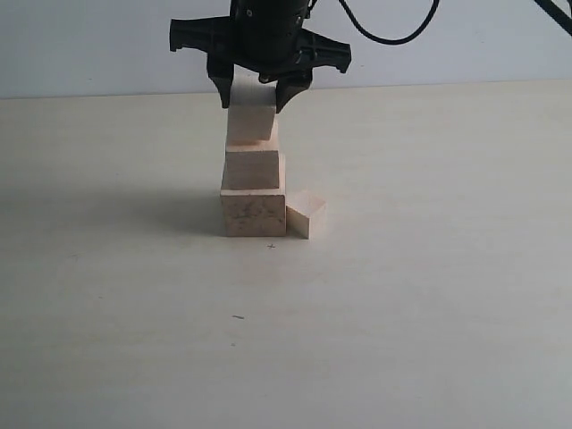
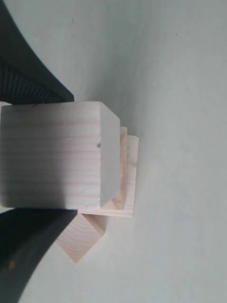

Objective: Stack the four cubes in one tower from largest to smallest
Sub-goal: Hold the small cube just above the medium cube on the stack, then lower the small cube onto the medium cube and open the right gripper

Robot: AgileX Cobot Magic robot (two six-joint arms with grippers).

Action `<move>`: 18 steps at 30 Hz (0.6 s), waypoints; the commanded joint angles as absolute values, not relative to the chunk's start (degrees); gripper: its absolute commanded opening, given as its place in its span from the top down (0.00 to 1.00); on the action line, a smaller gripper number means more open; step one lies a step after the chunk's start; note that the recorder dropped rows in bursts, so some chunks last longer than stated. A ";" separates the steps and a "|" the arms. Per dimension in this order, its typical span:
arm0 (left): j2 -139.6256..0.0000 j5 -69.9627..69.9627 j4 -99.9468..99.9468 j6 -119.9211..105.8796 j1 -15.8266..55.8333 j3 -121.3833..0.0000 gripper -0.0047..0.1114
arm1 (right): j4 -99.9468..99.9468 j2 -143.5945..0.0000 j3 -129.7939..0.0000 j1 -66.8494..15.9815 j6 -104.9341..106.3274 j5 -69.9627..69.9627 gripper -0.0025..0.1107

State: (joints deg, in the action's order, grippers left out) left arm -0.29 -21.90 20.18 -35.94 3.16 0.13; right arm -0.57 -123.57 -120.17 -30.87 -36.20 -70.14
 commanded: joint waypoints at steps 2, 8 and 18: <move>0.00 -21.13 20.22 -35.95 3.49 0.00 0.96 | -0.88 -123.43 -120.58 -30.70 -35.86 -69.96 0.71; 0.00 -21.13 20.22 -35.95 3.49 0.00 0.96 | -1.62 -123.82 -120.40 -30.70 -35.62 -69.96 0.71; 0.00 -21.13 20.22 -35.84 3.49 0.00 0.96 | -1.47 -123.96 -120.34 -30.70 -34.62 -69.96 0.70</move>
